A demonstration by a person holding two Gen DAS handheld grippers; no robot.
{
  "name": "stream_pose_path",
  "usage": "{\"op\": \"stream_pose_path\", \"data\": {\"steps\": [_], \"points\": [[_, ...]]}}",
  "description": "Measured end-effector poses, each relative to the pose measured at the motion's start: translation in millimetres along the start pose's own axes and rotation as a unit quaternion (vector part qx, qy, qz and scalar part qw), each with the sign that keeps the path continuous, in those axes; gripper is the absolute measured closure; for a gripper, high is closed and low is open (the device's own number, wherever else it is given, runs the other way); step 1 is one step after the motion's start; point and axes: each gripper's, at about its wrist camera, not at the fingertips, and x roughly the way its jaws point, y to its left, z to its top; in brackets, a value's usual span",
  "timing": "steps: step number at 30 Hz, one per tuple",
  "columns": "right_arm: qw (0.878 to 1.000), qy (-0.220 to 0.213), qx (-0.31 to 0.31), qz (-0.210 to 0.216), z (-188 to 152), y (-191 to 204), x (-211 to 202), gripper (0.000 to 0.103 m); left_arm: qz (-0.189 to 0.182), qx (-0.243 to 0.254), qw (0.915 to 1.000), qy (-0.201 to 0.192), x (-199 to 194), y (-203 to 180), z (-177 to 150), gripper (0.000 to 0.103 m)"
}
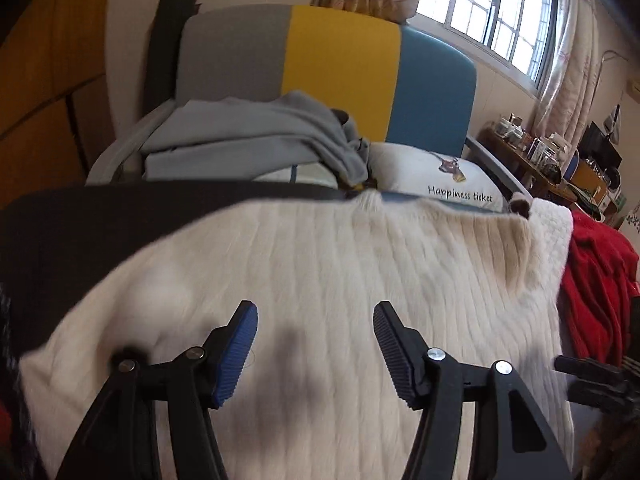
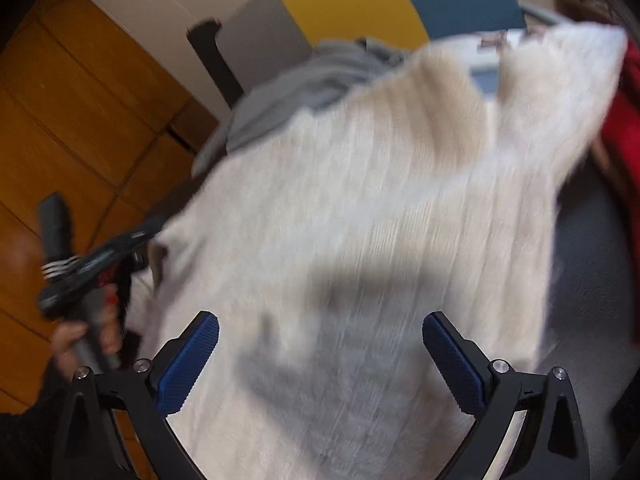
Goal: Fold clothes
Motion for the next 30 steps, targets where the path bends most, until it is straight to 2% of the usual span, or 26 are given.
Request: {"op": "stream_pose_path", "data": {"steps": [2, 6, 10, 11, 15, 22, 25, 28, 30], "points": [[1.000, -0.018, -0.006, -0.006, 17.7, -3.9, -10.2, 0.000, 0.018, 0.010, 0.9998, 0.003, 26.9, -3.3, 13.2, 0.041], [1.000, -0.012, -0.018, -0.020, 47.1, -10.5, 5.7, 0.000, 0.051, 0.015, 0.9984, 0.018, 66.6, 10.8, 22.3, 0.041], [0.999, 0.009, -0.030, -0.024, 61.0, -6.5, 35.4, 0.000, 0.085, 0.009, 0.9953, 0.047, 87.5, 39.1, 10.9, 0.041], [0.999, 0.016, -0.033, -0.024, 62.5, -4.2, 44.3, 0.000, 0.092, 0.005, 0.9944, 0.051, 90.2, 48.6, 5.4, 0.037], [0.998, 0.048, -0.028, -0.022, 57.2, 4.0, 88.2, 0.000, 0.103, -0.023, 0.9934, 0.045, 81.5, 81.9, -5.1, 0.036], [0.999, 0.004, -0.022, -0.031, 56.7, 29.6, 122.7, 0.000, 0.130, -0.040, 0.9897, 0.043, 77.5, 121.0, -6.0, 0.033], [0.998, -0.012, -0.027, -0.048, 57.4, 39.7, 132.3, 0.000, 0.140, -0.046, 0.9882, 0.044, 78.2, 132.0, -3.6, 0.032], [0.996, -0.008, -0.052, -0.072, 57.6, 51.8, 140.9, 0.000, 0.155, -0.051, 0.9853, 0.050, 77.2, 134.2, 1.6, 0.033], [0.995, 0.003, -0.066, -0.072, 60.0, 56.8, 142.3, 0.000, 0.173, -0.053, 0.9827, 0.041, 64.6, 127.9, 3.4, 0.039]]}}
